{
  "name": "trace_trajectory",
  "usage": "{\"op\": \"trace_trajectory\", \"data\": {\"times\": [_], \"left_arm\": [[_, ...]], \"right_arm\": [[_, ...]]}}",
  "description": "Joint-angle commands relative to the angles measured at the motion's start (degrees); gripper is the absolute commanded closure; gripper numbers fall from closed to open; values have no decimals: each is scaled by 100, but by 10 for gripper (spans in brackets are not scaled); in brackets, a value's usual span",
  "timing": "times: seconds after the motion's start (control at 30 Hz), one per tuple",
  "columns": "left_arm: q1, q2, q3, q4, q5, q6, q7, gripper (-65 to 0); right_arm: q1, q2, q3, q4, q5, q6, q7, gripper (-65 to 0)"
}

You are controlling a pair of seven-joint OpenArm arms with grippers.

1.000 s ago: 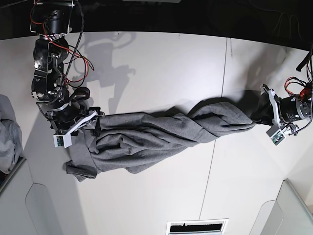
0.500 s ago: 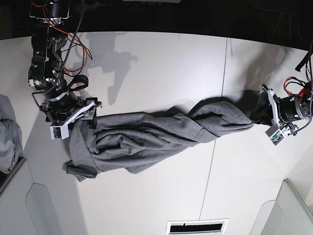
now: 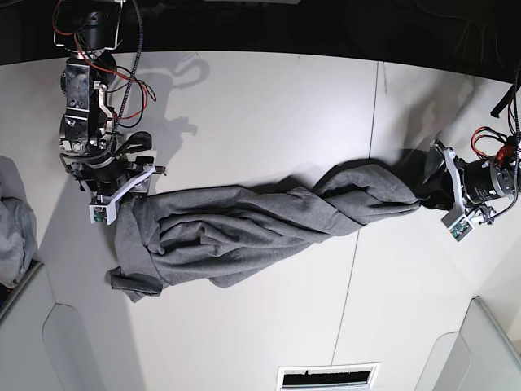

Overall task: Layout the t-shirt on the table in an organized manner, then fold the t-shirt properly
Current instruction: 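Stretch the held t-shirt between both grippers, right gripper pulling away, then lay the stretched t-shirt flat and open both grippers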

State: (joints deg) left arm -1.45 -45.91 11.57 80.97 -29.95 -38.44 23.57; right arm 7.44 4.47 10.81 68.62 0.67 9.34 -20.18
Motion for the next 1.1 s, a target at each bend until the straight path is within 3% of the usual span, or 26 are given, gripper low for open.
{"op": "trace_trajectory", "data": {"times": [0.0, 0.03, 0.07, 0.13, 0.17, 0.27, 0.33, 0.5, 0.57, 0.6, 0.67, 0.73, 0.87, 1.07], "left_arm": [[-92, -87, -76, 33, -9, 188, -107, -142], [-90, -59, -76, 20, 101, 400, -107, -126], [-92, -35, -76, -7, 254, 590, -107, -93], [-92, -9, -76, -46, 634, 933, -109, 0], [-90, -13, -76, -48, 833, 1086, -105, 0], [-92, -87, -76, -48, 1329, 1403, -107, 0], [-90, -240, -76, -46, 1320, 1429, -107, 0], [-90, -374, -76, -46, 481, -103, -105, 0], [-87, -328, -76, -46, 79, -156, -107, 0], [-90, -284, -76, -46, -59, -156, -107, -22], [-79, -173, -76, -48, -50, -156, -76, -186], [-26, -59, -76, -48, 33, 72, -63, -312], [-31, 249, -76, -374, 702, 811, -133, -331], [-33, 463, -76, -1080, 1311, 1488, -595, -331]], "right_arm": [[162, 31, 9, -20, 15, -15, 87, -191], [203, 37, 11, -68, 2, 15, 87, -70], [227, 46, 11, -70, -20, 157, 87, 0], [251, 114, 11, 15, -118, 614, 66, 0], [249, 173, 11, 116, -129, 767, 48, 0], [234, 470, 11, 546, -68, 778, -225, 0], [216, 723, 11, 887, 164, 800, -380, 0], [221, 1099, 11, 1248, 645, 846, -684, 0], [219, 1099, 11, 1239, 623, 885, -684, 0], [216, 1091, 11, 1235, 627, 911, -684, 0], [170, 1091, 11, 1231, 691, 916, -658, 0], [114, 1088, 11, 1231, 750, 922, -640, 0], [37, 1060, 11, 1231, 831, 1119, -619, 0], [33, 1060, 11, 1226, 901, 1172, -619, 0]]}}
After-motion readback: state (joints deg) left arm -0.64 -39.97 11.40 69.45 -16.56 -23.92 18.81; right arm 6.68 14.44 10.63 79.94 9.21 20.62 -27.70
